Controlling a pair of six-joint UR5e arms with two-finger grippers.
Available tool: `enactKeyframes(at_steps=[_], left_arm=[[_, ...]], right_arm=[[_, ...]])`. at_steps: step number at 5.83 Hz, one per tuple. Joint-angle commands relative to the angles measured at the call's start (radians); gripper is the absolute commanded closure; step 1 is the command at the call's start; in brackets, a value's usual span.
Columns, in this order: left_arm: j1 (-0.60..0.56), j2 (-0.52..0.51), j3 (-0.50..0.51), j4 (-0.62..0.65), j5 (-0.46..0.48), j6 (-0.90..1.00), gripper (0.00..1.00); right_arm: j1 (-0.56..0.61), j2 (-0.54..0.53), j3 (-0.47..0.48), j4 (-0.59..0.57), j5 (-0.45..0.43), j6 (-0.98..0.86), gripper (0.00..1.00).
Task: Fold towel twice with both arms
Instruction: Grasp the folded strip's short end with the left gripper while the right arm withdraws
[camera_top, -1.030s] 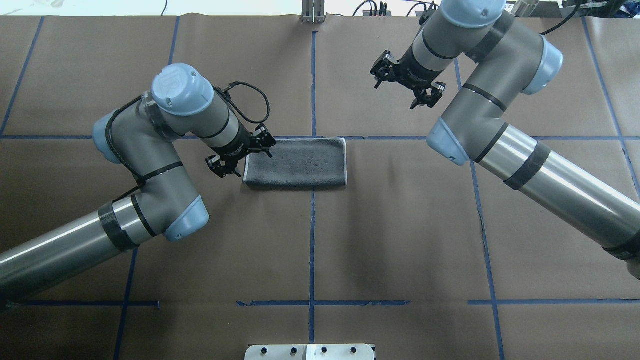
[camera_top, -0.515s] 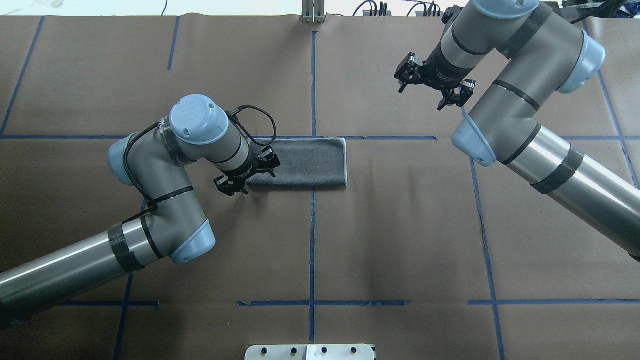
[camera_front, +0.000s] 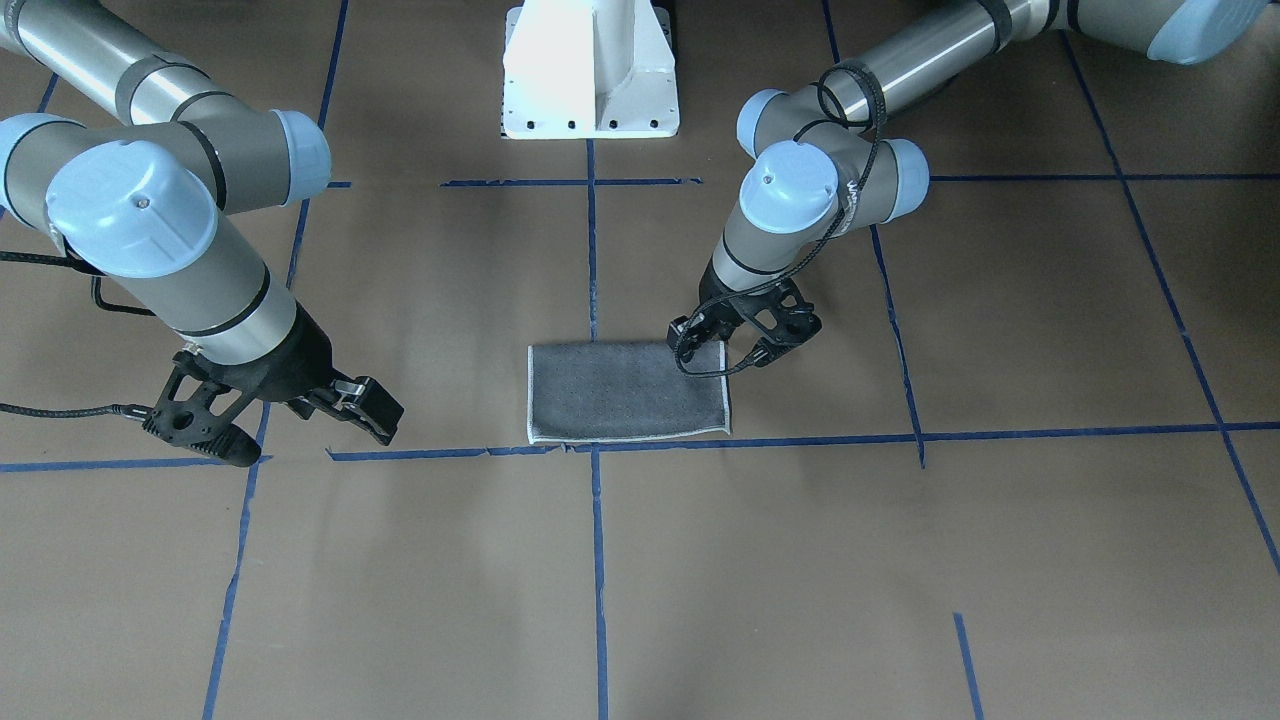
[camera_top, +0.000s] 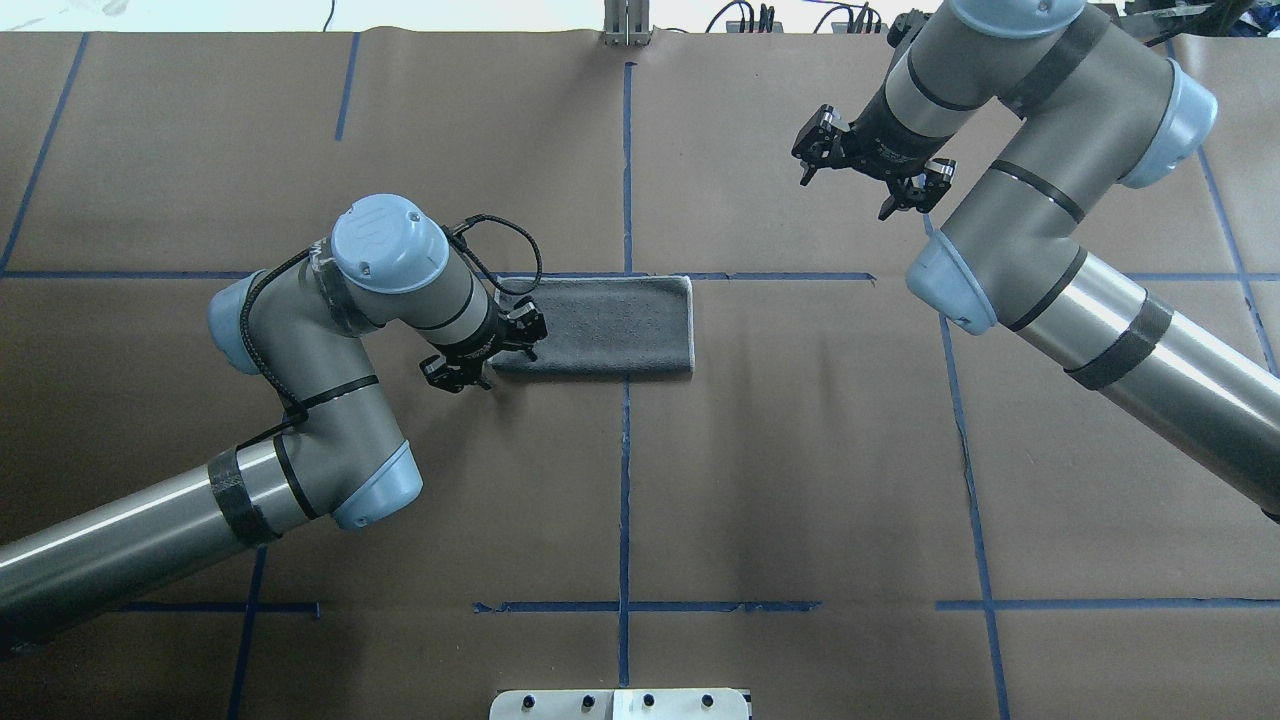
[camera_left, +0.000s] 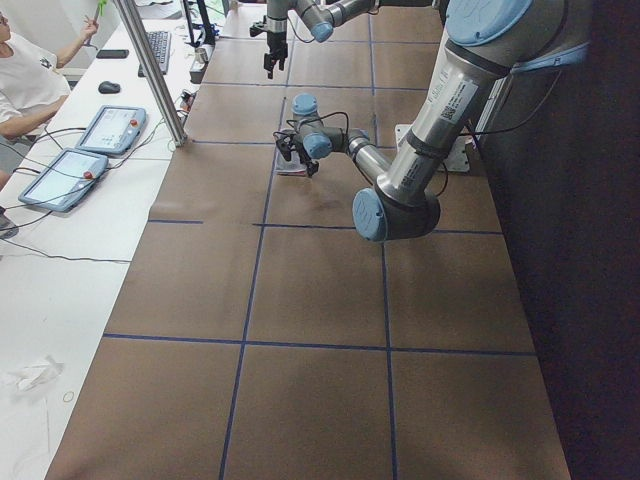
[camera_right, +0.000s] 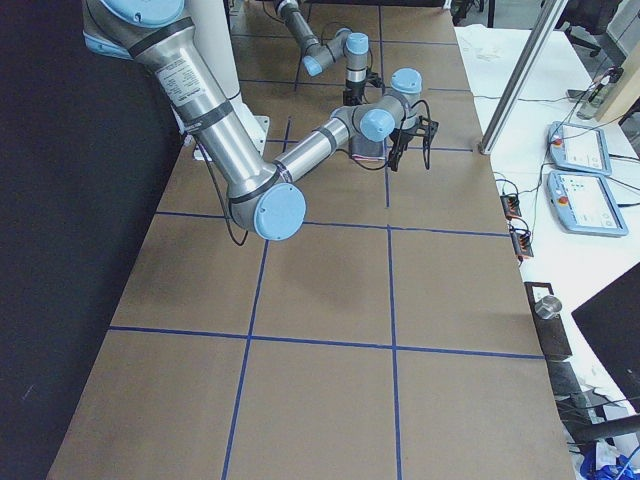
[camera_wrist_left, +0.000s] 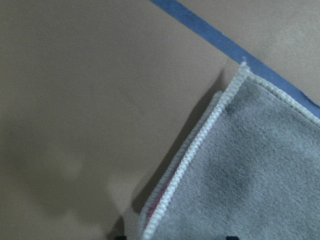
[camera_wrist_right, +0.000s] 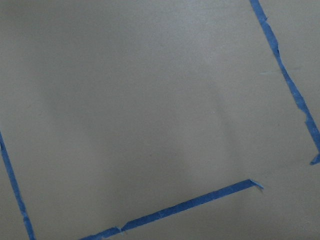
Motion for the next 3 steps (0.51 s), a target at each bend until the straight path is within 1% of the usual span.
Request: enactKeyframes(at_steps=[1,3], left_arm=[[-0.004,0.004,-0.001,0.001,0.0,0.0,0.47],[-0.005,0.004,-0.01,0.0,-0.003,0.002,0.86]], right_arm=[[0.0,-0.003,0.0,0.001,-0.003,0.0,0.0],[0.0,-0.009,0.0,0.001,-0.004,0.0,0.0]])
